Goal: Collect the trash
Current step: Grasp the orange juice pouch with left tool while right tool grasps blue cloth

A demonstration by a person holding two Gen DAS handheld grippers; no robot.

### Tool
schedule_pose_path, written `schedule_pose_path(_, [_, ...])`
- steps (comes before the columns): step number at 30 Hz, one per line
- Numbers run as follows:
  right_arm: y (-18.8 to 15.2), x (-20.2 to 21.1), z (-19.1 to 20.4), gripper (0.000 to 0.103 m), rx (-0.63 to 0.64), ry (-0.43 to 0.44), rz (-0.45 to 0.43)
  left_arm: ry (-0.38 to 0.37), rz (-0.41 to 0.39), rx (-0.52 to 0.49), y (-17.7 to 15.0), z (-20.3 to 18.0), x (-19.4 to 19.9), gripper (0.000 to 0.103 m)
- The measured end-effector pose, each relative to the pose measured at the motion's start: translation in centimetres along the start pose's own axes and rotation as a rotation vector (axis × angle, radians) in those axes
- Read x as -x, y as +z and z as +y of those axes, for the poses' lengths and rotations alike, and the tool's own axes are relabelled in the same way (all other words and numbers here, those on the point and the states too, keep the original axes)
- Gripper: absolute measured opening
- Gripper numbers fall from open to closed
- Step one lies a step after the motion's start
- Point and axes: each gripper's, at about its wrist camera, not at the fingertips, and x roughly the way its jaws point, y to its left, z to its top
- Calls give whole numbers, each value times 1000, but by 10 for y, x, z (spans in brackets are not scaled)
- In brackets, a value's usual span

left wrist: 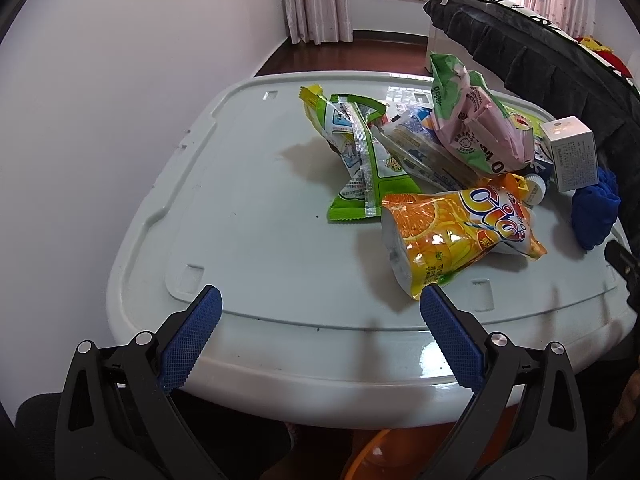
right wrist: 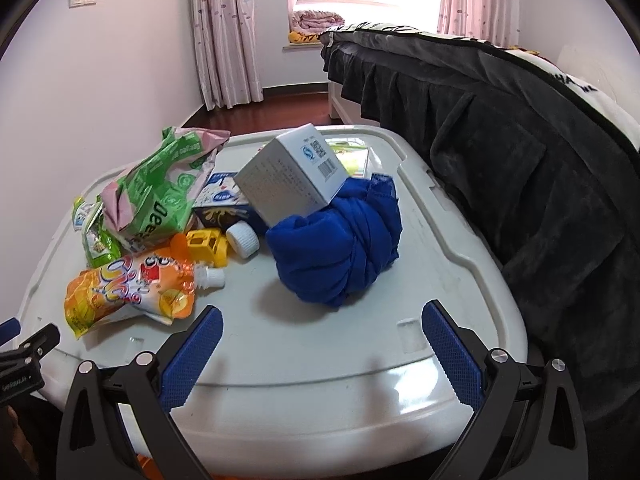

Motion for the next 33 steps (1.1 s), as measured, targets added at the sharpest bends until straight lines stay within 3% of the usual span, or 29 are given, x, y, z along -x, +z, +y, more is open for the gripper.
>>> schedule_pose_path(9, [28, -48, -1, 98, 30, -12, 75, -19, 10, 12, 2, 2, -1, 97])
schedule_pose_path(16, [45, -89, 0, 98, 87, -80, 99, -21, 1, 4, 2, 0, 0, 97])
schedule_pose_path(17, [46, -95, -1, 90, 100, -78, 103, -18, -4, -6, 2, -1, 0, 97])
schedule_pose_path(18, [46, -95, -1, 72, 100, -78, 103, -15, -13, -20, 2, -4, 2, 97])
schedule_pose_path(19, [46, -99, -2, 64, 104, -91, 114, -15, -19, -29, 1, -5, 3, 97])
schedule_pose_path(27, [40, -88, -12, 51, 72, -47, 127, -68, -67, -108, -6, -14, 14, 97])
schedule_pose_path(33, [13, -51, -26, 51, -3, 26, 179, -79, -138, -298, -27, -32, 34, 97])
